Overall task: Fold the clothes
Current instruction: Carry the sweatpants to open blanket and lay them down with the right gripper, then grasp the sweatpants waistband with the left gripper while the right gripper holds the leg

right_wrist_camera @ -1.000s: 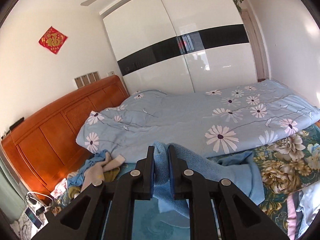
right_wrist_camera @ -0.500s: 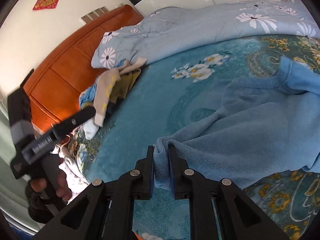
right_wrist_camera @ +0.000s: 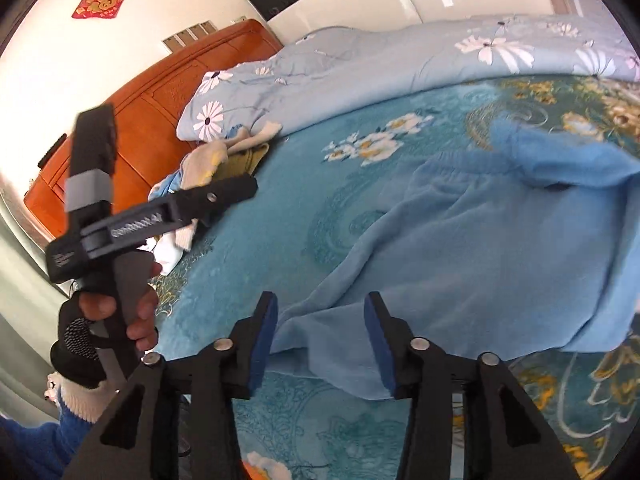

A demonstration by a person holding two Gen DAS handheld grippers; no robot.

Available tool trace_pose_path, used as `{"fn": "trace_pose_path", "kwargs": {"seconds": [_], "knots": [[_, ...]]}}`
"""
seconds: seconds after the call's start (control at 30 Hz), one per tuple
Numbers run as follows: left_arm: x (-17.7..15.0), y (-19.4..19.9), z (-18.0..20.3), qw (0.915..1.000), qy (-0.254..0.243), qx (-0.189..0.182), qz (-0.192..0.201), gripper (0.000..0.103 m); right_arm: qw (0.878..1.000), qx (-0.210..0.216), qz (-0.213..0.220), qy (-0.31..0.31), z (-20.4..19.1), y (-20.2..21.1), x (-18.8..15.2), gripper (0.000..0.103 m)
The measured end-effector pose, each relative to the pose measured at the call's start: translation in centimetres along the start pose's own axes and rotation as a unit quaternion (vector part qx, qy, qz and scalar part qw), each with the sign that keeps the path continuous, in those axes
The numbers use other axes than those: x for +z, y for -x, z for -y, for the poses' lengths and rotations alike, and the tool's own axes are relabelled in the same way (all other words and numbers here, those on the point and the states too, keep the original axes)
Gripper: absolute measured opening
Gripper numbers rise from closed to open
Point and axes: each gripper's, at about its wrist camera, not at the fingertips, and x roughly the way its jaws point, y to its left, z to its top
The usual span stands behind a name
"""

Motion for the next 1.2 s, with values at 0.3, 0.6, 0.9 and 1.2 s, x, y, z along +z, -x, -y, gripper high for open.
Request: {"fn": "trace_pose_path", "kwargs": {"seconds": [0.3, 0.6, 0.9, 1.2], "knots": [[2.3, -9.3, 3.3, 0.9949, -0.057, -0.050, -0.066, 0.103, 0.962, -0.223, 0.042, 0.155, 4.8, 2.2, 4.6, 0.069], [3.7, -14.1, 4.0, 0.9902, -0.071, -0.052, -0.108, 0.103, 0.944, -0.276, -0.012, 0.180, 10.4, -1.7, 6.9, 0.031], [4.4, -16.5, 6.9, 0.9838, -0.115, -0.079, -0.113, 0.099, 0.968, -0.230, 0.095, -0.022, 17.8, 4.2, 7.5, 0.006], [5.7, -18.0, 10.2, 0.9688, -0.143, -0.159, -0.125, 0.069, 0.973, -0.172, 0.150, -0.039, 17.7, 7.9, 5.5, 0.006]]}}
